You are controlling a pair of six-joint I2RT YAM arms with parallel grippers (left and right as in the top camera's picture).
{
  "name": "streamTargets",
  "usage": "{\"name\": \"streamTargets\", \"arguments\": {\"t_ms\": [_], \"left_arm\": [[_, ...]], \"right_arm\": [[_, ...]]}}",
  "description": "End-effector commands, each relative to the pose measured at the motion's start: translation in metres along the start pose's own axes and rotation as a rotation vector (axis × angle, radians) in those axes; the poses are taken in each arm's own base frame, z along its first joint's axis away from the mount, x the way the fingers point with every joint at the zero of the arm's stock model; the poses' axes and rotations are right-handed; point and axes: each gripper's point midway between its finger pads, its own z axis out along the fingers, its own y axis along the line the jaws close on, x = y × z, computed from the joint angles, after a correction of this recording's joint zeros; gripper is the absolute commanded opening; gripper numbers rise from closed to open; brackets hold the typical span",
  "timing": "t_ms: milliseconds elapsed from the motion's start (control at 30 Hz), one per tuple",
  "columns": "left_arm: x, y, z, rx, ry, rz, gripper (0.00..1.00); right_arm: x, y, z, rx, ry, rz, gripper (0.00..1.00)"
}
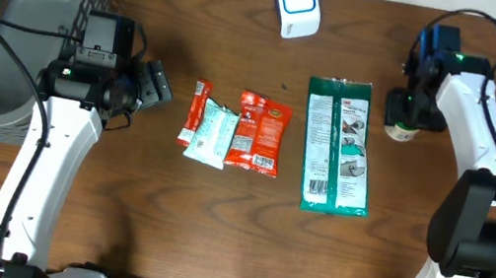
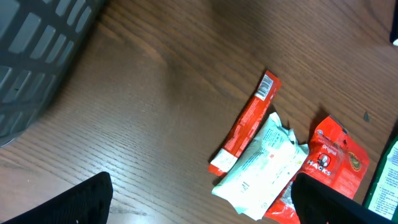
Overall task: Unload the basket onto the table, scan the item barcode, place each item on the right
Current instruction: 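Carry the green-lidded jar right and set it beside the Kleenex pack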
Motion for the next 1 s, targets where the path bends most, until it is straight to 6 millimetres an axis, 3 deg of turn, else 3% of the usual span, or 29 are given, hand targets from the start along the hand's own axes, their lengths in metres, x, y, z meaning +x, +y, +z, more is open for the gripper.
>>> {"name": "streamTargets", "arguments": {"t_ms": [0, 300, 967], "left_arm": [[-0.004, 0.001, -0.001, -0.01, -0.01, 0.014, 0.92], [-0.004, 0.001, -0.001, -0.01, -0.01, 0.014, 0.92], [-0.004, 0.001, -0.001, -0.01, -0.01, 0.014, 0.92]], "right_arm": [[0.009, -0.016, 0.016, 0.008, 0.021, 0.029, 0.1], [0.016, -0.049, 0.04, 0.022, 0.009, 0.113, 0.13], [0.026, -0.151, 0.049, 0.068, -0.035, 0.359, 0.22]]}}
